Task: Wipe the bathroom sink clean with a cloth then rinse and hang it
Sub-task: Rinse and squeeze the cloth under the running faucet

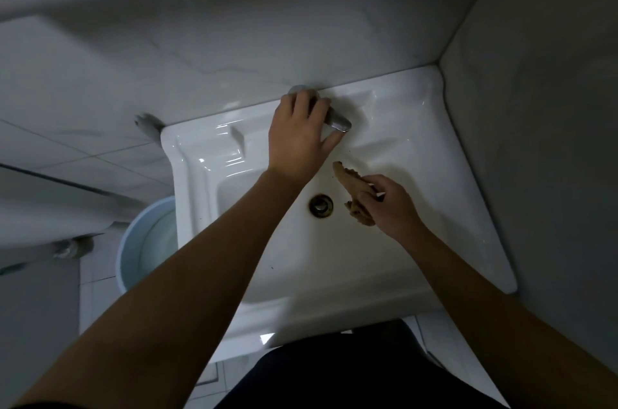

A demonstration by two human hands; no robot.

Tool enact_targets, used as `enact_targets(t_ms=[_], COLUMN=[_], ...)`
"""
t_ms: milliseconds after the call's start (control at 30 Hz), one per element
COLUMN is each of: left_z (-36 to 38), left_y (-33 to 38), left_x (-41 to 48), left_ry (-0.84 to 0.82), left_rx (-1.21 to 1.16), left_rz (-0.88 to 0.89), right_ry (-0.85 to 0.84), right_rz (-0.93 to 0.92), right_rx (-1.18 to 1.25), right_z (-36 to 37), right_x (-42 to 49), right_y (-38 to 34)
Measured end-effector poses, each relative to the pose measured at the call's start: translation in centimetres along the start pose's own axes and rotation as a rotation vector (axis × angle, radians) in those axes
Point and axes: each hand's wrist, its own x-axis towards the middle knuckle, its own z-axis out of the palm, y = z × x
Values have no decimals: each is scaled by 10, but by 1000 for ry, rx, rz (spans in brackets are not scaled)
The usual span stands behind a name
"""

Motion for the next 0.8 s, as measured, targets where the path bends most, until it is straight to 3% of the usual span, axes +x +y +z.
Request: enact_targets(t_ms=[800], left_z=[-13], left_y=[-2], left_x=[7], left_ry=[-32], left_rx=[-67], left_rz=[-39], right_ry=[-6], right_rz=[-25], right_rx=[-101], right_z=[2], right_x=[-3], right_y=[-4])
